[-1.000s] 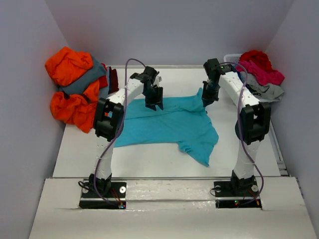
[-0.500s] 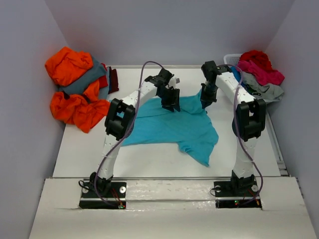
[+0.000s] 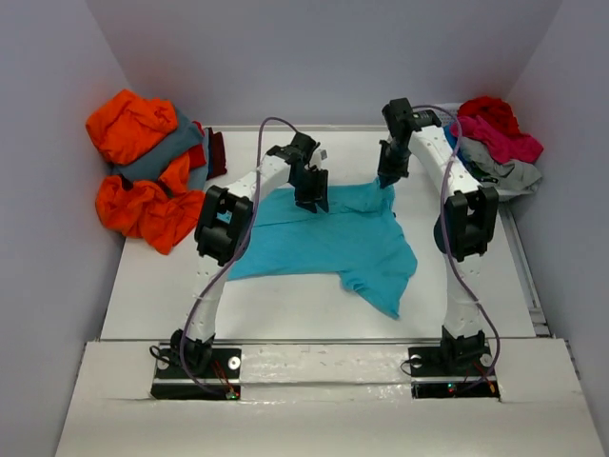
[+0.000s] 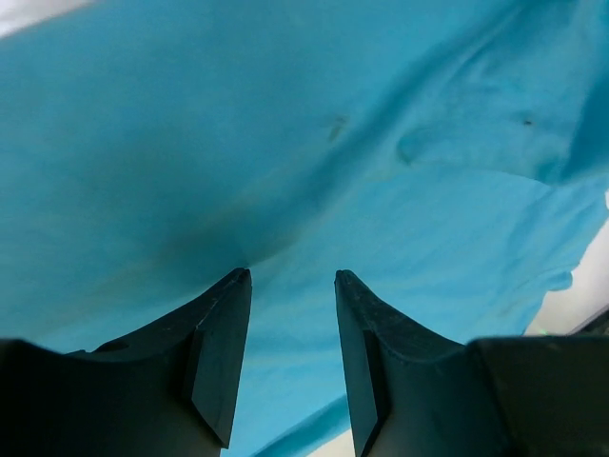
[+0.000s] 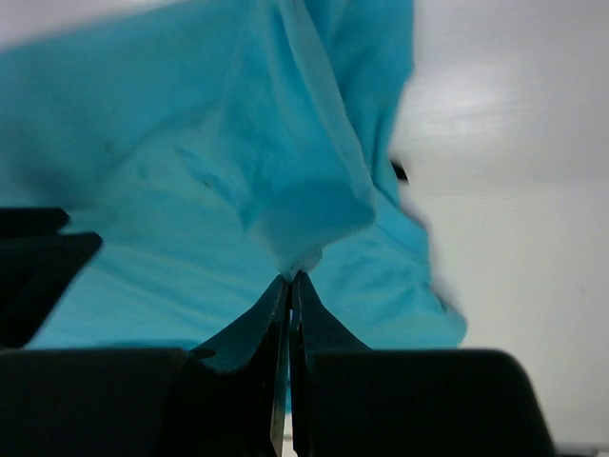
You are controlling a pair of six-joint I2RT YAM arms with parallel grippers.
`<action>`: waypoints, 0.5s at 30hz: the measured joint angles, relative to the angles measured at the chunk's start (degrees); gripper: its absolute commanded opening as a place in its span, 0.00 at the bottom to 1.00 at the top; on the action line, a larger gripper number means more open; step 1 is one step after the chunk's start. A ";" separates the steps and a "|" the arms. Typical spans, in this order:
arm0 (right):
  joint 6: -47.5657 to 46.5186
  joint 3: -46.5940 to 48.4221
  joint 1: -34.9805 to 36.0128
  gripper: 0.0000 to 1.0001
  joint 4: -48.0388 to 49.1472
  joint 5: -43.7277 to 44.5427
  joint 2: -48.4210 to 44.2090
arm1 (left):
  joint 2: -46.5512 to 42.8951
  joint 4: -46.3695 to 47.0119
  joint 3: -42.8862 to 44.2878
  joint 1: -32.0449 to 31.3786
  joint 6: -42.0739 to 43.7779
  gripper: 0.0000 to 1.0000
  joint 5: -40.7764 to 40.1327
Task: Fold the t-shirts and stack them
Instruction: Fold the flattened T-shirt at the center of the board.
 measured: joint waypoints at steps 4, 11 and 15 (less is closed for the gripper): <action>-1.31 15.61 0.00 0.07 0.07 -0.76 8.09 | -0.04 -0.13 -0.07 1.42 0.02 0.51 -1.77; -2.43 22.73 0.00 0.07 1.90 -5.27 13.55 | -1.14 -0.70 -1.42 2.56 0.13 0.52 -4.22; -3.10 19.04 0.00 0.07 4.98 -7.04 13.62 | -2.32 -1.53 -1.77 2.58 0.33 0.51 -4.87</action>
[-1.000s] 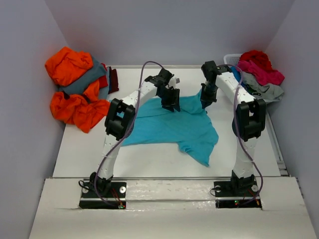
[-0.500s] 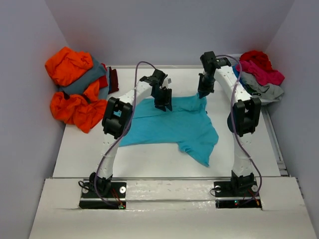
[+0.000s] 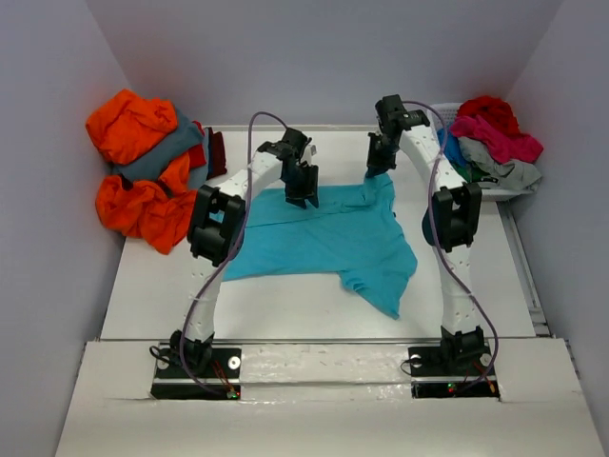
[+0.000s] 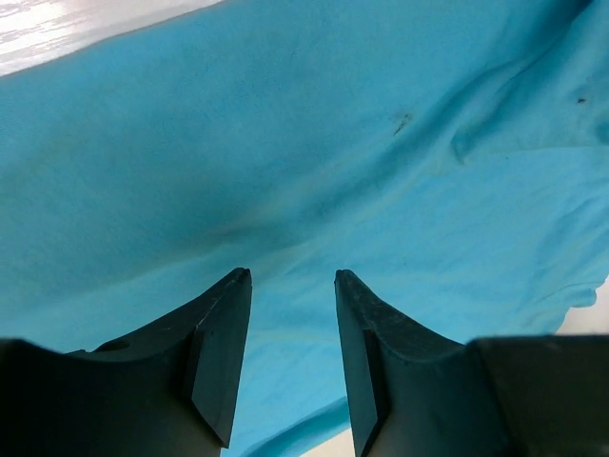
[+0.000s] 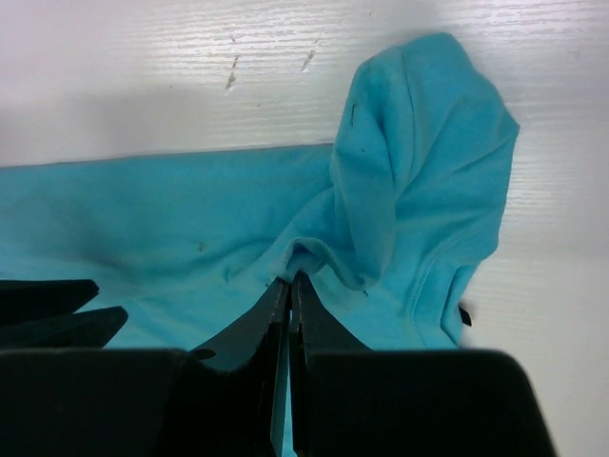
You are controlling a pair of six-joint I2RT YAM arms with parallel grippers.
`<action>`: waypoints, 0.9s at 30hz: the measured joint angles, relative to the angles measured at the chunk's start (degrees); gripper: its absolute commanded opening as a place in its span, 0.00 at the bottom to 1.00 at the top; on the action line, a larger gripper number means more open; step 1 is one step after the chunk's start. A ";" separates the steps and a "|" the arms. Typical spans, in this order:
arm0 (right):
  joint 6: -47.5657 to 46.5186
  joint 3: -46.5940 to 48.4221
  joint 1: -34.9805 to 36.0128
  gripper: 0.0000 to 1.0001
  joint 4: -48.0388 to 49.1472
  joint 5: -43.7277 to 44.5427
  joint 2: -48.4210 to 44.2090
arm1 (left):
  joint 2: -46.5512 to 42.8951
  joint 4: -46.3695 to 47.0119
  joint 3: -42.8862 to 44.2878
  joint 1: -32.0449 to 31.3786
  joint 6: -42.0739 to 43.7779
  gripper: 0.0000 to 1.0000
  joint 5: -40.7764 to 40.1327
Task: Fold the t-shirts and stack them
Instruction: Fold the flattened T-shirt at the center of the board.
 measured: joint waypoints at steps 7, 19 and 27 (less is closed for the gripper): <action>-1.46 -1.18 0.00 0.07 4.66 2.36 2.89 | -1.62 -0.92 0.00 0.35 0.52 0.52 -1.05; -0.39 -3.65 0.00 0.07 11.72 11.80 1.31 | -4.85 -0.98 -4.72 0.70 0.83 0.51 -2.10; -0.07 -6.01 0.00 0.08 14.84 13.05 -1.22 | -8.68 1.51 -9.18 0.70 -0.02 0.51 -0.72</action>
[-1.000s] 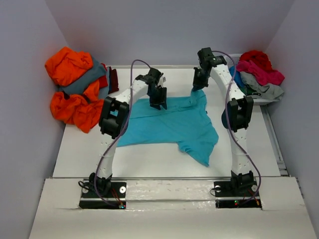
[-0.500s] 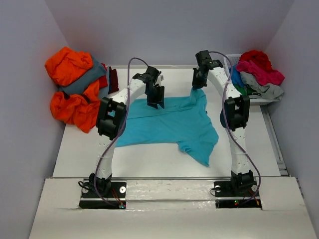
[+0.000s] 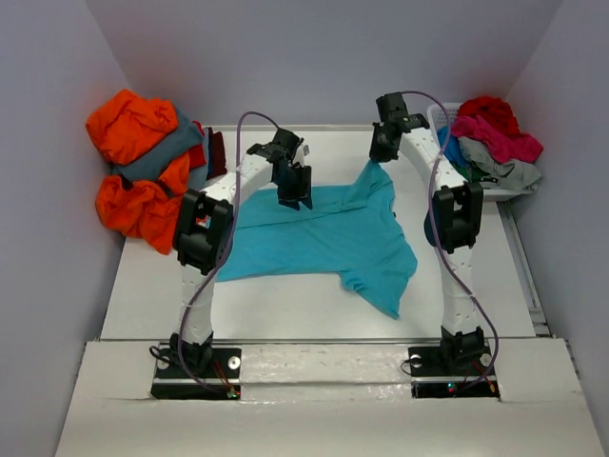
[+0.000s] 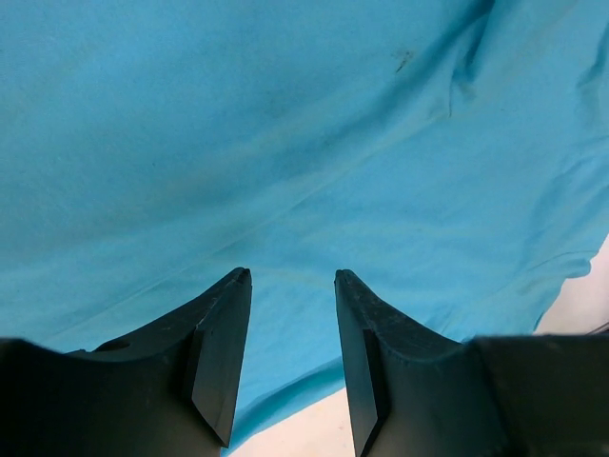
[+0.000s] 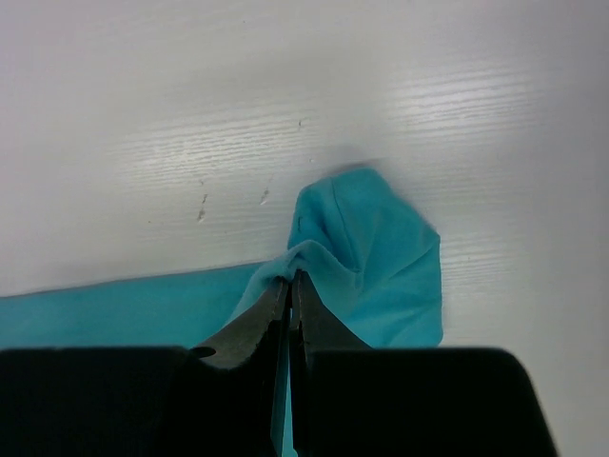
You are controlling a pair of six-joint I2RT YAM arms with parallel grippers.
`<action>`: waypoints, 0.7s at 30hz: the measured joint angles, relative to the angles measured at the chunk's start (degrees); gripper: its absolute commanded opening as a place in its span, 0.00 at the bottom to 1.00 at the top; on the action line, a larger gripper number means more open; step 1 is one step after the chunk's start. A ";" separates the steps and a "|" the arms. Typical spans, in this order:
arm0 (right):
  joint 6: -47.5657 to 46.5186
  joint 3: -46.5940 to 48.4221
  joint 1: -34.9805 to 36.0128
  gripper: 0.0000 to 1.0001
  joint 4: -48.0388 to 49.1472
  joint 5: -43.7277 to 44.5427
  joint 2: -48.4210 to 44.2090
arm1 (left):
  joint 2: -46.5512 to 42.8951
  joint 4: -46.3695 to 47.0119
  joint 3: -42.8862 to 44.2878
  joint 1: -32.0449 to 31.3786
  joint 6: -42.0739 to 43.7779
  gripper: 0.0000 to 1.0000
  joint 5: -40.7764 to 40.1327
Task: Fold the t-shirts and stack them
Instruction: Fold the flattened T-shirt at the center of the board.
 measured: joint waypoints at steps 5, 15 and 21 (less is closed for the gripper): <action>0.00 0.24 0.00 0.39 1.42 -0.20 0.00 | -1.64 0.96 -0.22 0.00 -0.04 0.51 -0.02; -0.31 -0.48 0.00 0.71 1.75 -1.95 -0.07 | -2.95 1.66 -0.50 0.00 -0.02 0.51 0.02; 1.03 -11.82 0.00 0.49 0.79 -5.73 -4.63 | -2.95 1.70 -0.50 0.02 -0.02 0.51 0.02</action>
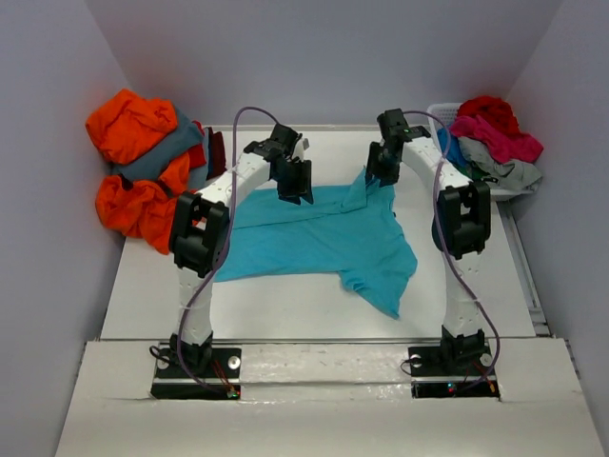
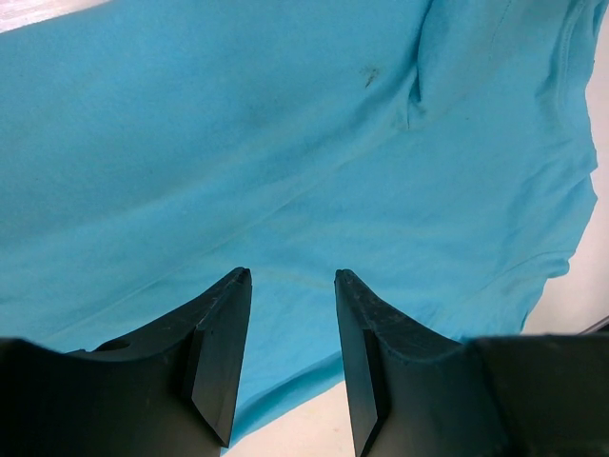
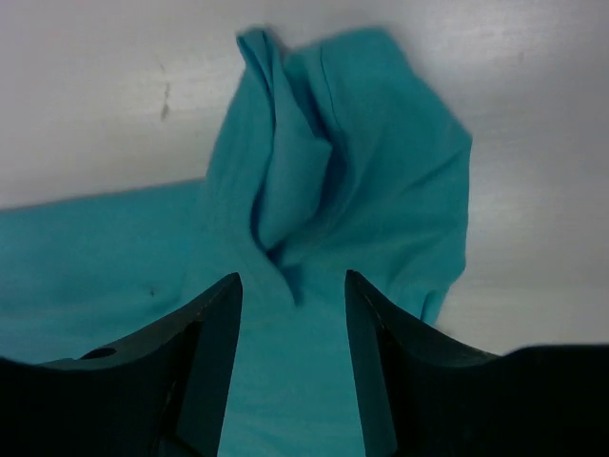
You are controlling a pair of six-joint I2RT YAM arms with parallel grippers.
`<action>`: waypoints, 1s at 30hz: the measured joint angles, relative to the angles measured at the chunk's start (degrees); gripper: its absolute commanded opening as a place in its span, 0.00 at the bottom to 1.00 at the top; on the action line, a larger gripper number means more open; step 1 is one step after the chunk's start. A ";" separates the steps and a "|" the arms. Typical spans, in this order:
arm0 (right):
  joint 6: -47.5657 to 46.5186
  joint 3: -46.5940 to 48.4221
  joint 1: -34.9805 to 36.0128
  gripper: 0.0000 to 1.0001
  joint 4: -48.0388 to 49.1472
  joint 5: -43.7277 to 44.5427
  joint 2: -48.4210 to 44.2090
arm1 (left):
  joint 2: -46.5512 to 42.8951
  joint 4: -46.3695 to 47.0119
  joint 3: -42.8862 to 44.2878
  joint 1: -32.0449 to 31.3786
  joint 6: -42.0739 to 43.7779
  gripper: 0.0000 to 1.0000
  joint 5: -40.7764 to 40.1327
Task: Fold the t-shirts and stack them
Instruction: Fold the flattened T-shirt at the center of the board.
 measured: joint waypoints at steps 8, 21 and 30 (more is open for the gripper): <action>2.80 -13.31 0.00 0.40 0.72 -6.27 -7.02 | 0.00 0.09 0.00 0.37 0.00 0.51 0.02; 3.45 -14.08 1.09 0.41 2.56 -10.43 -5.53 | 0.00 0.11 0.00 1.79 0.02 0.51 -0.02; 3.45 -12.85 1.09 0.41 2.73 -10.64 -1.29 | 0.00 0.09 0.00 3.43 0.04 0.51 -0.17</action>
